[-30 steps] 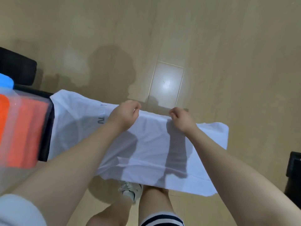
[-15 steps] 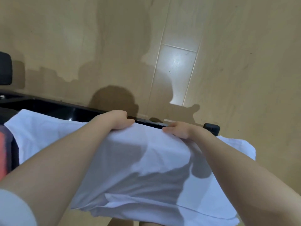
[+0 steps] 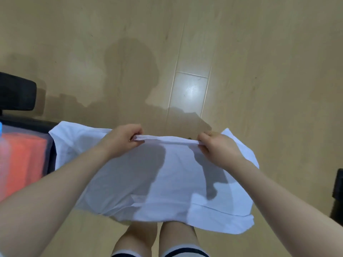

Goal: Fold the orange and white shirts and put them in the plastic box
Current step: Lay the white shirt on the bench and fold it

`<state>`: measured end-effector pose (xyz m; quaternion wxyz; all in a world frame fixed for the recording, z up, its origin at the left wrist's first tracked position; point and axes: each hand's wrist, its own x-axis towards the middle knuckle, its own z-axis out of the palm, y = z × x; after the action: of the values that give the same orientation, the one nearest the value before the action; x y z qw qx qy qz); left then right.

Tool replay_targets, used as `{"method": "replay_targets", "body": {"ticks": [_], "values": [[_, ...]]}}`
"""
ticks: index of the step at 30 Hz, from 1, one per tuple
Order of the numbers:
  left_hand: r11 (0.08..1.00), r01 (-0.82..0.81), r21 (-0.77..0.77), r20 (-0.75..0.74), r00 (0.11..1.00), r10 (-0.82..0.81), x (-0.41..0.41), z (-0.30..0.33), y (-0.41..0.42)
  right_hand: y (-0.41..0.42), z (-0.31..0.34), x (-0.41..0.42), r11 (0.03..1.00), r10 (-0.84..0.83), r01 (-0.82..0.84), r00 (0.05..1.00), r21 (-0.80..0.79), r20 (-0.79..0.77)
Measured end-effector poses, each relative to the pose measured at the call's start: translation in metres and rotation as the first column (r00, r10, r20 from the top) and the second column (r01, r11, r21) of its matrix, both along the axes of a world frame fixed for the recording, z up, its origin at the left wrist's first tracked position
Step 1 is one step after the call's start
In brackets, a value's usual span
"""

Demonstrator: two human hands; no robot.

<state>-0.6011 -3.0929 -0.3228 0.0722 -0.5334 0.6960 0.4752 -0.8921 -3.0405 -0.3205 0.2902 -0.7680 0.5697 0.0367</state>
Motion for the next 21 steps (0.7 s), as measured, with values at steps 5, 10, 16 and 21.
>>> {"method": "replay_targets", "body": {"ticks": [5, 10, 16, 21], "values": [[0.858, 0.406, -0.315, 0.133, 0.914, -0.384, 0.02, 0.012, 0.084, 0.09, 0.03, 0.014, 0.993, 0.028, -0.055, 0.968, -0.104, -0.248], [0.909, 0.399, -0.121, 0.452, 0.838, -0.307, 0.011, 0.002, 0.141, 0.149, 0.017, 0.014, 0.997, 0.015, 0.007, 0.964, 0.079, -0.267], [0.888, 0.322, -0.328, 0.244, 0.937, -0.25, -0.055, 0.018, 0.136, 0.121, 0.034, -0.018, 0.872, -0.485, 0.48, 0.874, 0.091, 0.028], [0.896, 0.212, -0.39, 0.071, 0.977, -0.201, -0.14, 0.01, 0.127, 0.066, 0.012, -0.069, 0.721, -0.669, 0.641, 0.743, 0.264, 0.023]]}}
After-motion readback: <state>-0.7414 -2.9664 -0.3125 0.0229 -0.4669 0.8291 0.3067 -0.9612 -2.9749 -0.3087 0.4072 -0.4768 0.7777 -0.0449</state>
